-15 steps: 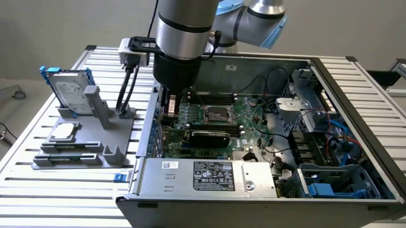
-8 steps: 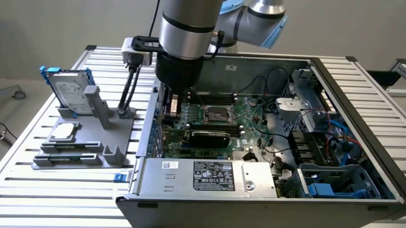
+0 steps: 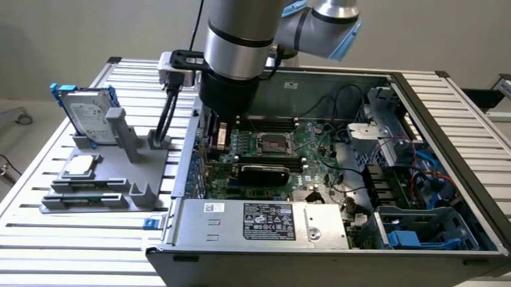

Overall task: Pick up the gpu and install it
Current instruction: 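Press down on the gpu until it lock into place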

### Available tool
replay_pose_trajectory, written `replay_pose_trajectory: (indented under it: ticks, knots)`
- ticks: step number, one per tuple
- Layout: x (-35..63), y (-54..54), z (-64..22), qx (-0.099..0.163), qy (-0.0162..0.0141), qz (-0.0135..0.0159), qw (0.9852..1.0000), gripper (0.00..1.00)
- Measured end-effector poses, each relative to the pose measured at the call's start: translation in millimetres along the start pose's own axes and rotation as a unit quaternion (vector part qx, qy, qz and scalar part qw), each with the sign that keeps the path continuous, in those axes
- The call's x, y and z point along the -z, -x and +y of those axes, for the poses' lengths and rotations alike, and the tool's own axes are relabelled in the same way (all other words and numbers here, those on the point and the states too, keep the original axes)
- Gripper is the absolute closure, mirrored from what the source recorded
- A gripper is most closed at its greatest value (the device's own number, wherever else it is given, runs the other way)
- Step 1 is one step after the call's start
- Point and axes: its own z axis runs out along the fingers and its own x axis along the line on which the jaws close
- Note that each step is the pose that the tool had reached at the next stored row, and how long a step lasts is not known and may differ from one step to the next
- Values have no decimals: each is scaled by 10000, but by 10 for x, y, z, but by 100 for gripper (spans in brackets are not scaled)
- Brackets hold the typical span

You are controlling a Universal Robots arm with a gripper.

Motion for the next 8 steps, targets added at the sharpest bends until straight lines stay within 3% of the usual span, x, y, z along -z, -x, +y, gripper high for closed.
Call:
replay_pose_trajectory:
  ticks: [5, 8]
  knots:
    - [-6, 5, 5, -118, 28, -27, 9999, 89]
    - [-6, 5, 4, -158, 75, -39, 9998, 89]
